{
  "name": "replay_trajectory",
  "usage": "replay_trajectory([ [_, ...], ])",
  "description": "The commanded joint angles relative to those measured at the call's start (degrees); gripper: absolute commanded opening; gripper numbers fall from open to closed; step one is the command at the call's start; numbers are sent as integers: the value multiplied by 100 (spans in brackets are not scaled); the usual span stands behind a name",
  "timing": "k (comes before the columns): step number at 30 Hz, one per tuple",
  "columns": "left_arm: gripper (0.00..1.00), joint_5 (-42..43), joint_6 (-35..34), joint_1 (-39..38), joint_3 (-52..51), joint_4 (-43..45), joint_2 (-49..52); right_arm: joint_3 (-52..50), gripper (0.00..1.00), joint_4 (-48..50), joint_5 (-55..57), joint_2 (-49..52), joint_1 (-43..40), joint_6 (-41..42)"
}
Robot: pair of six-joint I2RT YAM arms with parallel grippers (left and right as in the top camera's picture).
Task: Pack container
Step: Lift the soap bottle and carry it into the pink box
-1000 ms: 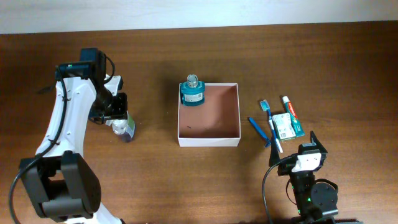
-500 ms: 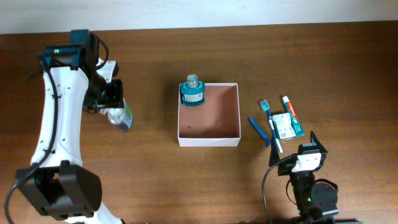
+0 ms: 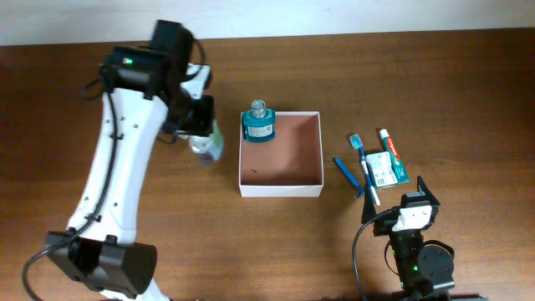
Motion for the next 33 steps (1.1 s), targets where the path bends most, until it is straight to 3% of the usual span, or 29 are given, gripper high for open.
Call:
replay_trajectory([
  [1,29,101,-376,-267,203,61,-37,-26,98,-46,50,-48,-52,-42],
  [20,29,92,-1270,-1191,203,890,-35,-26,98,-46,50,-48,-50,-42],
  [33,29,-597,-1572,-1370,197,946,0,-26,98,-46,50,-48,-50,-42],
])
